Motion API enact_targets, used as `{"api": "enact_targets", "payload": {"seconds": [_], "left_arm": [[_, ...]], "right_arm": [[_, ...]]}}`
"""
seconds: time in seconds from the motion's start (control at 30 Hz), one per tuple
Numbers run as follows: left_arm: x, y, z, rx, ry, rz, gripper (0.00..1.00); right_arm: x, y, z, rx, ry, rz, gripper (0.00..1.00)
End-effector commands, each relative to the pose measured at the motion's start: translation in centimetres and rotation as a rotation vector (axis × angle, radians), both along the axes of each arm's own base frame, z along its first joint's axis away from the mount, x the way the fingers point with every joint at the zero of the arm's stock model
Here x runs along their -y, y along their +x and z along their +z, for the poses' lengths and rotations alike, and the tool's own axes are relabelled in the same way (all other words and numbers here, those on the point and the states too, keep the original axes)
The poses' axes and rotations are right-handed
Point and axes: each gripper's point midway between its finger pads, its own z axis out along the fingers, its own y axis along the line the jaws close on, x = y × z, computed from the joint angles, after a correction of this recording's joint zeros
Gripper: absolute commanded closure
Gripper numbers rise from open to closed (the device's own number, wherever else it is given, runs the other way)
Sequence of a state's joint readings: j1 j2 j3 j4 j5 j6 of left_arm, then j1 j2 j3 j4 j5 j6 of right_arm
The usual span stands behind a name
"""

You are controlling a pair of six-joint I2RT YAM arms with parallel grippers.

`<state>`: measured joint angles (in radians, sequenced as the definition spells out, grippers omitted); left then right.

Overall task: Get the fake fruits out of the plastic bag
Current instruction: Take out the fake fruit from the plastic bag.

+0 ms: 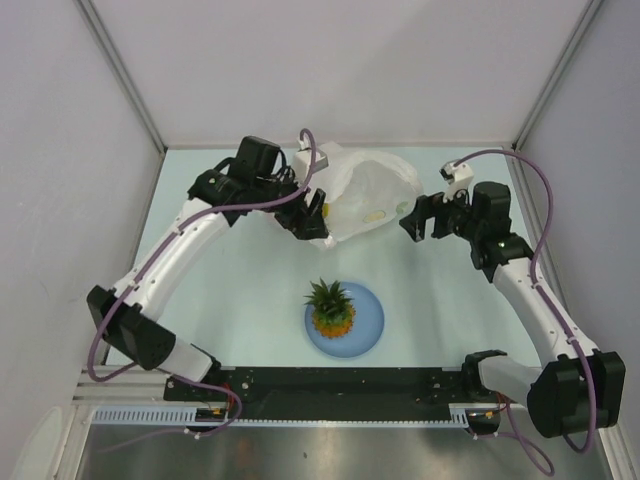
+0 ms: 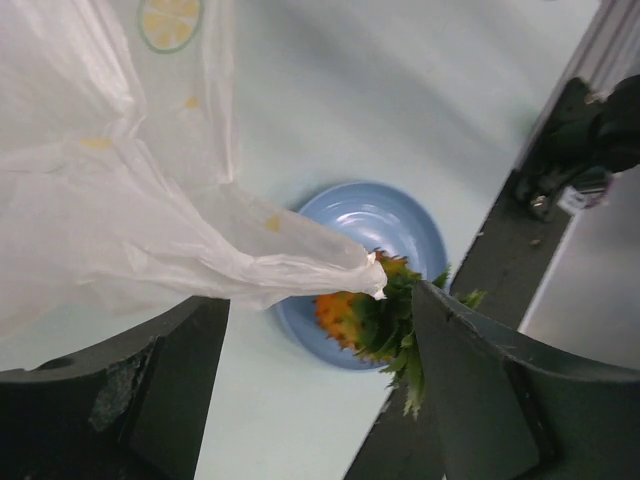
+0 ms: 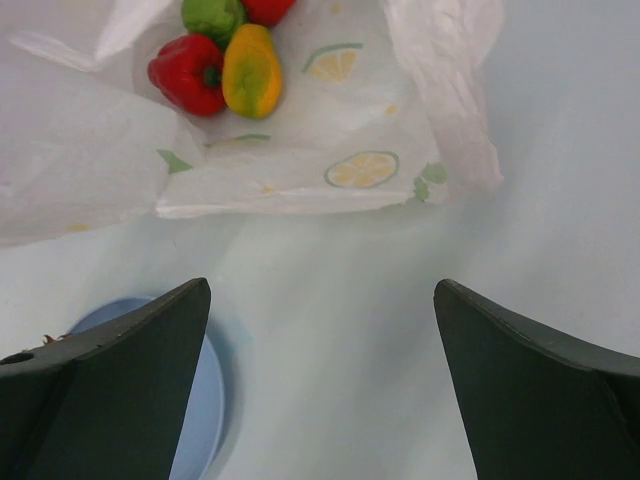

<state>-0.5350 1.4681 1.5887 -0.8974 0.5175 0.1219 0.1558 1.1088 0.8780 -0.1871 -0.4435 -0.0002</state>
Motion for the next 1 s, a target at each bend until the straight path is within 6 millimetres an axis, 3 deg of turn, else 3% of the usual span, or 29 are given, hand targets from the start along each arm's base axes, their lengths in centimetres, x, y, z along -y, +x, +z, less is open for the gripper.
{"api": "enact_targets", "payload": {"seconds": [0.0, 0.07, 0.13, 0.23, 0.27, 0.3, 0.37, 0.43, 0.5, 0.67, 0.7, 0.73, 0.77, 0.83, 0.97], "left_arm": [[3.0, -0.2, 1.1, -0.177, -0.157, 0.001, 0.22], [3.6, 0.4, 0.1, -0.229, -0.163, 0.039, 0.24], [2.9, 2.6, -1.9, -0.211, -0.086, 0.164, 0.23], [2.5, 4.1, -2.9, -0.229, -0.038, 0.249, 0.21], [2.6, 4.2, -2.9, -0.243, -0.045, 0.254, 0.21], [2.8, 4.2, -2.6, -0.258, -0.069, 0.250, 0.21], [4.1, 3.1, -1.0, -0.296, -0.155, 0.180, 0.16], [4.2, 3.3, -0.6, -0.292, -0.176, 0.192, 0.19], [4.2, 4.0, -1.3, -0.282, -0.161, 0.214, 0.21], [5.5, 4.1, -0.2, -0.278, -0.228, 0.114, 0.27], [5.5, 4.3, -0.3, -0.277, -0.223, 0.119, 0.31], [5.3, 4.3, -0.5, -0.274, -0.216, 0.121, 0.50], [5.1, 4.5, -0.5, -0.267, -0.210, 0.126, 0.63], [3.6, 4.6, -0.6, -0.238, -0.179, 0.149, 1.00], [-0.1, 4.2, -1.5, -0.246, -0.154, 0.200, 1.00]], "right_arm": [[-2.1, 1.3, 3.5, 0.106, 0.022, 0.050, 0.02], [-3.2, 1.6, 3.8, 0.122, 0.024, 0.069, 0.02], [-4.6, 1.8, 3.5, 0.111, 0.029, 0.095, 0.02], [-6.7, 2.2, 3.4, 0.101, 0.022, 0.137, 0.03], [-7.4, 2.5, 2.5, 0.077, 0.010, 0.148, 0.03], [-7.9, 2.8, 3.2, 0.089, 0.008, 0.156, 0.03], [-9.3, 2.7, 2.9, 0.077, -0.002, 0.177, 0.03], [-10.5, 2.9, 2.2, 0.062, -0.010, 0.197, 0.03], [-10.9, 3.3, 1.7, 0.047, -0.012, 0.195, 0.03], [-10.9, 5.2, 0.0, -0.044, 0.022, 0.150, 0.05], [-11.1, 5.4, -0.1, -0.053, 0.027, 0.146, 0.05], [-11.3, 5.7, -0.9, -0.075, 0.026, 0.150, 0.05], [-11.6, 6.0, -0.7, -0.073, 0.032, 0.151, 0.06], [-12.0, 6.6, -0.9, -0.067, 0.040, 0.155, 0.06], [-13.2, 8.0, -3.0, -0.085, 0.040, 0.163, 0.11]]}}
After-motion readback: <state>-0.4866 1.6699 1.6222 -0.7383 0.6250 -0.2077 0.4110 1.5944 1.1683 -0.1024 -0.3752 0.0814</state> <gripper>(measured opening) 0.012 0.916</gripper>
